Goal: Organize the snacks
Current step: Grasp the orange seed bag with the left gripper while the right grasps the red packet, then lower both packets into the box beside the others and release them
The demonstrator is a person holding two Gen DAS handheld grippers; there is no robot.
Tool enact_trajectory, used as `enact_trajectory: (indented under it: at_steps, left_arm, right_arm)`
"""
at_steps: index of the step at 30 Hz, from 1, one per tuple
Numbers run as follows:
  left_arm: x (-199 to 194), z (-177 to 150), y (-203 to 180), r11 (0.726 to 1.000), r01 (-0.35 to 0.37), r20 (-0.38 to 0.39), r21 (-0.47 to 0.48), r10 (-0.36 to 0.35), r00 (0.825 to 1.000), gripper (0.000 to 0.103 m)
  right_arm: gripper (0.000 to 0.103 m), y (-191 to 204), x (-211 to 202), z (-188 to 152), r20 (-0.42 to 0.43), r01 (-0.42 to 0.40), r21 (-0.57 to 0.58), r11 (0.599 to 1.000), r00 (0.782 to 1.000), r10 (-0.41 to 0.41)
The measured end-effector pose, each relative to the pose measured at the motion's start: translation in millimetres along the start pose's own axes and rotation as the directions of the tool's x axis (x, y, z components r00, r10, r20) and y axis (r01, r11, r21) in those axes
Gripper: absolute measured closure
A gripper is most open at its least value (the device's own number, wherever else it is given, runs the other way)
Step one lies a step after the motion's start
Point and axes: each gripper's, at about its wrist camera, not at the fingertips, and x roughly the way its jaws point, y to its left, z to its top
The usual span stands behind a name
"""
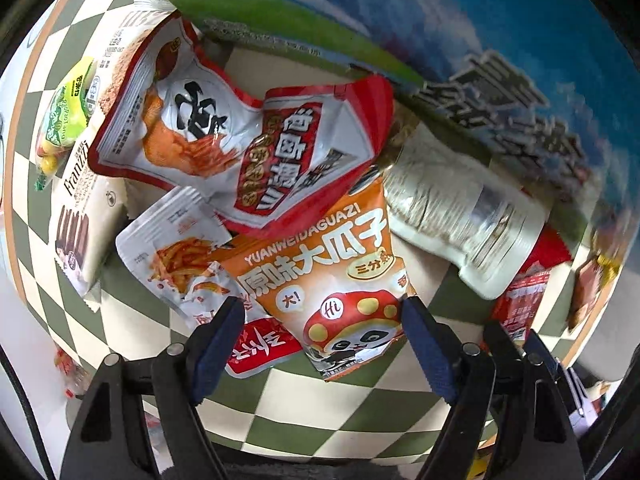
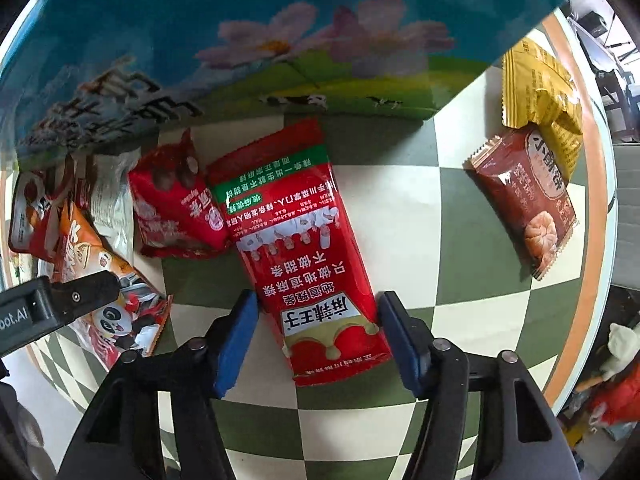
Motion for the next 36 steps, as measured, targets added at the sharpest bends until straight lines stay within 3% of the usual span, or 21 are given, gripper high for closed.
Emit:
enact_trajectory:
  at_steps: [2,11,17,19,23,29,36]
  left_arm:
    - [4,-7,0,1.0,-0.008,-0.016,0.025,0.008,1.0,0.033]
    - [21,-39,-7,0.996,-0.019,-0.022,0.088,0.021,1.0,0.032]
    - [24,-38,-20,0.995,-0.043,-0.007,0.095,0.043,0.999,0.035]
    - [23,-41,-30,0.992,-0.053,0.007,0.118,0.053,0.999,0.045]
    - [13,-50,-61,0.981,-0.099,0.051,0.165,0.092,0.994,0.052]
    - [15,-76,-82,0.973,-0.112,0.064,0.202,0.101,0.993,0.057]
    - [7,-113,-88,0.969,-0.095,0.091,0.229,0.076,0.993,0.057]
  right_arm:
    - [0.043,1,1,-5,-0.012,-0.002,-0.002,1.0,1.0,0.002]
    - [0.043,-6,16,-38,-0.159,-0.082,0.026,0.996,0.984,0.085]
    - [0.042,1,10,-23,-0.11,-0.03,0.023,0.999,0.993,0.032]
    - [0.042,5,11,-23,-0.108,-0.009,0.024,1.0,0.994,0.012]
    - [0.047,15,10,-26,-0.07,0.005,0.017,1.0,0.998,-0.003]
    - [0.064,22,4,-48,-0.049,-0.042,0.015,0.999,0.998,0.043]
    - [0.068,13,-7,-56,-0.053,-0.094,0.032,0.995,0.994,0.096]
